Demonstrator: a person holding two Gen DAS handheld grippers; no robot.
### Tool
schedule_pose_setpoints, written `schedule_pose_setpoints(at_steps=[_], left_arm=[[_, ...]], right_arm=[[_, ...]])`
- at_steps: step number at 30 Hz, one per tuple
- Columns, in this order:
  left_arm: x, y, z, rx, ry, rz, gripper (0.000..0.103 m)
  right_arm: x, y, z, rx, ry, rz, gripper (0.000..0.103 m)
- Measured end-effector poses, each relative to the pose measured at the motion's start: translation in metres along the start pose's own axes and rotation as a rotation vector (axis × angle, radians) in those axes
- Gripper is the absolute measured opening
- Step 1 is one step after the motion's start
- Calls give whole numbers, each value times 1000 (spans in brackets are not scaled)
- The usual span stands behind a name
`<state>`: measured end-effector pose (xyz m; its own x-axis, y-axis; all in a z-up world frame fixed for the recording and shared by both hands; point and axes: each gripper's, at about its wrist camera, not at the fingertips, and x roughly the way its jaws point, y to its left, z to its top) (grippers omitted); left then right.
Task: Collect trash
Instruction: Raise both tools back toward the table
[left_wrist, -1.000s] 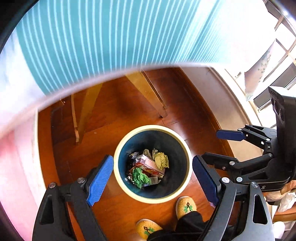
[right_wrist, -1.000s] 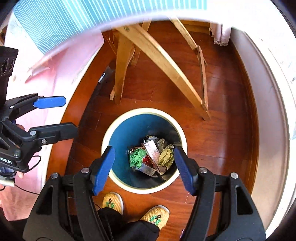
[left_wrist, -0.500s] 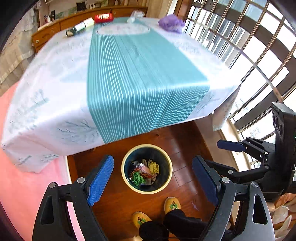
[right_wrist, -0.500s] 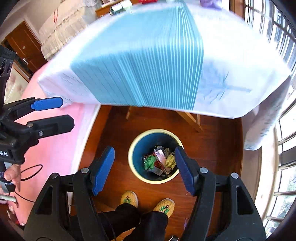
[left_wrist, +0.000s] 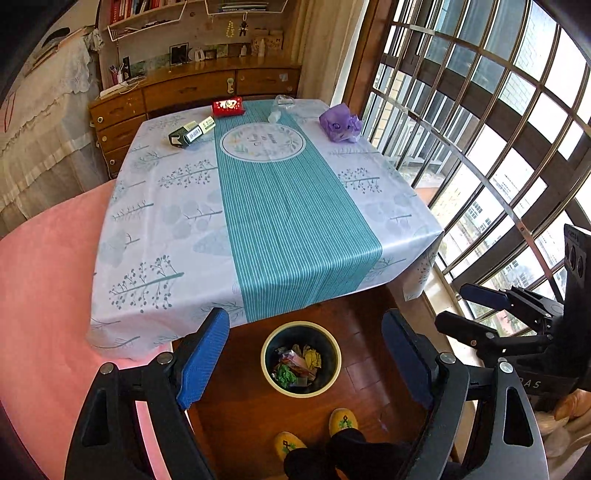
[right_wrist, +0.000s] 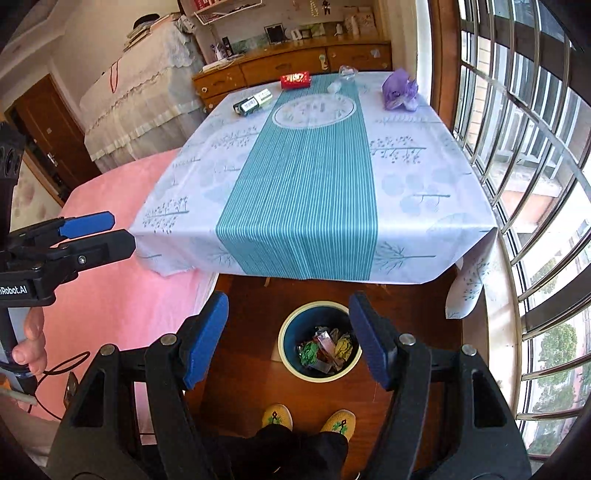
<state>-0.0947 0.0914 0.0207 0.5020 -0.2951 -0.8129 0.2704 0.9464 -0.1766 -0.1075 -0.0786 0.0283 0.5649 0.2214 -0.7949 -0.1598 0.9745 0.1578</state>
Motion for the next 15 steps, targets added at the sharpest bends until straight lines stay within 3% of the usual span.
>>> schedule_pose_setpoints(at_steps=[8, 15], left_arm=[[-47, 5, 53, 27, -70, -27, 82], [-55, 15, 103, 63, -111, -22, 82]], right_arm=[[-45, 1, 50, 64, -95, -56, 65], [-61, 10, 96, 21, -181, -116, 66]])
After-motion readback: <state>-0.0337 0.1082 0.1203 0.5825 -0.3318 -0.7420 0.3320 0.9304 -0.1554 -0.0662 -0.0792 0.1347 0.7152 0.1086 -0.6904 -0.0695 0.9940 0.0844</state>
